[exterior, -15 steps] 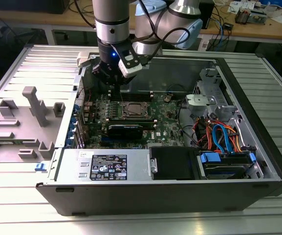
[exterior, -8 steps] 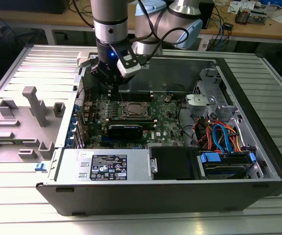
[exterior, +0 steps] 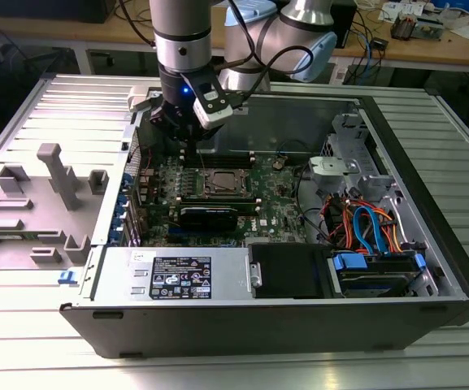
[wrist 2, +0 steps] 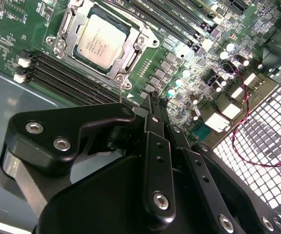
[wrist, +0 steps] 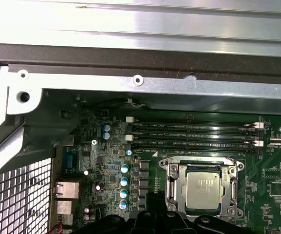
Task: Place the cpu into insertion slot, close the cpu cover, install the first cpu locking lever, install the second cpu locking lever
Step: 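Install the first cpu locking lever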
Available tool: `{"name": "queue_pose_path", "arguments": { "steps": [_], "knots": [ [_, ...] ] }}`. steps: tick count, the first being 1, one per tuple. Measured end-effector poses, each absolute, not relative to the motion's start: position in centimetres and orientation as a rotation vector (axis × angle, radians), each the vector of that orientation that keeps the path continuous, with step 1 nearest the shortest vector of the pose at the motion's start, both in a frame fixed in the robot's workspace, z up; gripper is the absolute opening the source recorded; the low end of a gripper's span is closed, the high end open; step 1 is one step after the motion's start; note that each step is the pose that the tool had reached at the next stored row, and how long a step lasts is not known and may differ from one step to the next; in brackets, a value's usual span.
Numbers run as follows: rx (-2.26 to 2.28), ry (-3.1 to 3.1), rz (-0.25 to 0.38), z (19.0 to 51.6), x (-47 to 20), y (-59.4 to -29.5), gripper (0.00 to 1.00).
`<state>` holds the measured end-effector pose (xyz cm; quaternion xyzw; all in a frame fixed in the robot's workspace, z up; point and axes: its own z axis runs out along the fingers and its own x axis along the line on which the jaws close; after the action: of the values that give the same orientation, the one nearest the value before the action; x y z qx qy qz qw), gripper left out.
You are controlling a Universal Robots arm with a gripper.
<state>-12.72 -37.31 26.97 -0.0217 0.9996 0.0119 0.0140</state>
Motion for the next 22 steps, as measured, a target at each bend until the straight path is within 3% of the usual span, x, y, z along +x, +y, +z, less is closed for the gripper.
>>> {"name": "queue_pose_path", "arguments": {
  "steps": [22],
  "knots": [
    [-0.076, 3.113, 0.036, 26.93, -12.8, -36.7, 0.11]
  ]
}}
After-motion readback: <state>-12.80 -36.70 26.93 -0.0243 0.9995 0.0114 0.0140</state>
